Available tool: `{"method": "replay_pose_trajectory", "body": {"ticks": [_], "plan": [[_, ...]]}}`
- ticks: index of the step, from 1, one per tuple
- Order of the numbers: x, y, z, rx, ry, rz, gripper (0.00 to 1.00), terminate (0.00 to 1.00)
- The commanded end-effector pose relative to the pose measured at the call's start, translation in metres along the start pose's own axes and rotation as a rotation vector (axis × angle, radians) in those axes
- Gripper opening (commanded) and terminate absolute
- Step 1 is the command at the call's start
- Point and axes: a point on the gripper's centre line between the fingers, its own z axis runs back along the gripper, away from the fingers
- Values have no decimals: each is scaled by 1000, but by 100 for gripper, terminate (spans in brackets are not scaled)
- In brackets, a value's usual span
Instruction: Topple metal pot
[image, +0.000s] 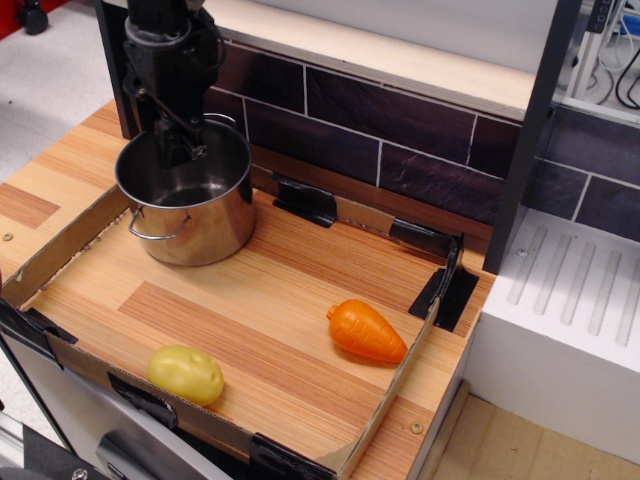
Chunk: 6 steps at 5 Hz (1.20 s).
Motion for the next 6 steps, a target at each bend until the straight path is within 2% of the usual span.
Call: {"method": "replay_pose_trajectory", "body": {"ticks": [1, 2, 3, 4, 5, 6], "plan": [[3, 9, 29, 297, -100, -39, 0, 0], [4, 8, 34, 345, -96, -37, 0, 0], [4, 8, 39, 501, -92, -52, 0, 0], [4, 7, 50, 628, -139, -68, 0, 0], [3, 7, 63, 718, -174, -91, 0, 0], [1, 6, 69, 770, -194, -128, 0, 0]]}}
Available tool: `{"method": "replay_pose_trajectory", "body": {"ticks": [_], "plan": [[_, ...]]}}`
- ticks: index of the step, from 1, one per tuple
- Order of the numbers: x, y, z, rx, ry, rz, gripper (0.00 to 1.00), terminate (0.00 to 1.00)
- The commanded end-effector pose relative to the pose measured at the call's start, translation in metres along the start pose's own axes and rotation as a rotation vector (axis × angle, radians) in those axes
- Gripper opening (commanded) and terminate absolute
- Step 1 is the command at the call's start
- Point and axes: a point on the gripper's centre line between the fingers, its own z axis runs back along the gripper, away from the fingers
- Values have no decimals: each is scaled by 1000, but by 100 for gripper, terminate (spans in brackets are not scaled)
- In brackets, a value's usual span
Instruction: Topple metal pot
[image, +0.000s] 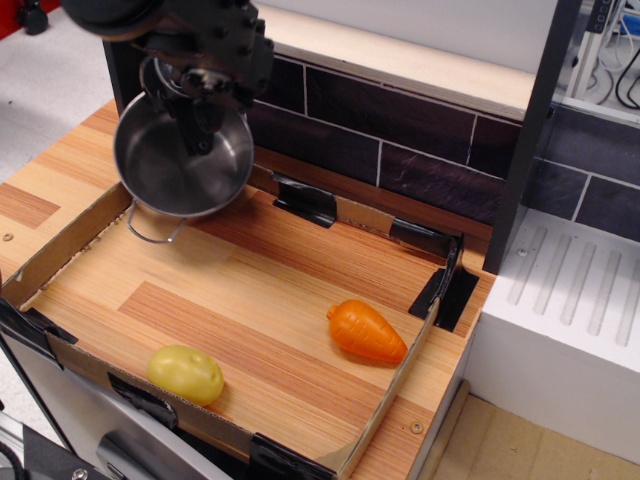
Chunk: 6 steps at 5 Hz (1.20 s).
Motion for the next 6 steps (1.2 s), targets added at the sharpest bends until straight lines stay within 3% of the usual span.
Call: {"method": "replay_pose_trajectory", "body": {"ticks": [1, 2, 3, 4, 5, 6], "plan": [[-3, 5, 19, 159, -79, -116, 0, 0], [-6, -7, 25, 122, -124, -169, 0, 0], [-6, -21, 27, -151, -54, -214, 0, 0], [-5, -19, 38, -370, -16, -165, 100, 0], [-4, -16, 50, -449, 64, -104, 100, 0], [-9, -15, 59, -563, 170, -57, 100, 0]]}}
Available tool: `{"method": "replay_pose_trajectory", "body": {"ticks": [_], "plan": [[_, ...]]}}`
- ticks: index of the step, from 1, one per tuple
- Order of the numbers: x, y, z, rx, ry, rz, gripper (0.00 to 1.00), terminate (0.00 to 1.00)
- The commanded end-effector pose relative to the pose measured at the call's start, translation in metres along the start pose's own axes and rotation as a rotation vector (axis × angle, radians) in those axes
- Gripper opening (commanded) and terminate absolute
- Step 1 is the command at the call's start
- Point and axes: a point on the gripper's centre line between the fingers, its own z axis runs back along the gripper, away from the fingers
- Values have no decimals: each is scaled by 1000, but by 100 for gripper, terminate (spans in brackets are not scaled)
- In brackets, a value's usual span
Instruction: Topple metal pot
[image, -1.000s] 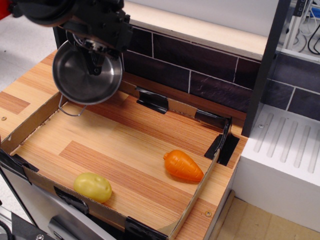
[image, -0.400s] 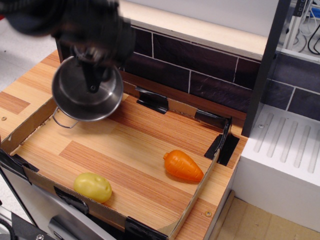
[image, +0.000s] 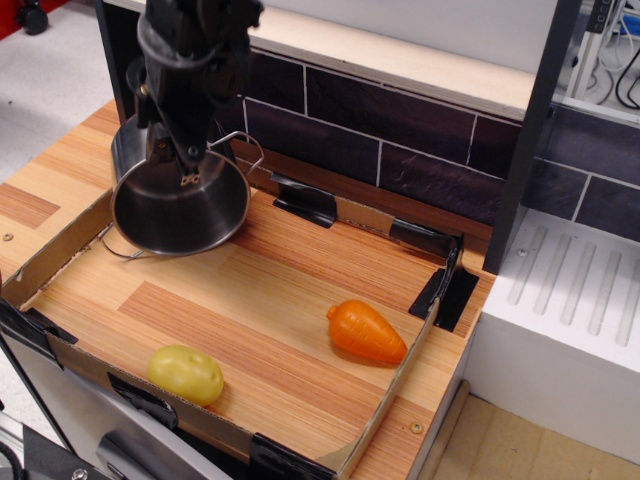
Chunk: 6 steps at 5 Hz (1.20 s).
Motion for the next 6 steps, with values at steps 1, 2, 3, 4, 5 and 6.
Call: {"method": "replay_pose_trajectory", "body": {"ticks": [1, 2, 3, 4, 5, 6], "plan": [[-8, 13, 45, -384, 69, 72, 100, 0], [-13, 28, 75, -491, -24, 60, 100, 0], [-16, 49, 98, -541, -102, 88, 100, 0], [-17, 68, 118, -548, -153, 113, 100, 0], [-17, 68, 118, -548, -153, 113, 100, 0], [-17, 68, 118, -548, -153, 113, 100, 100]]}}
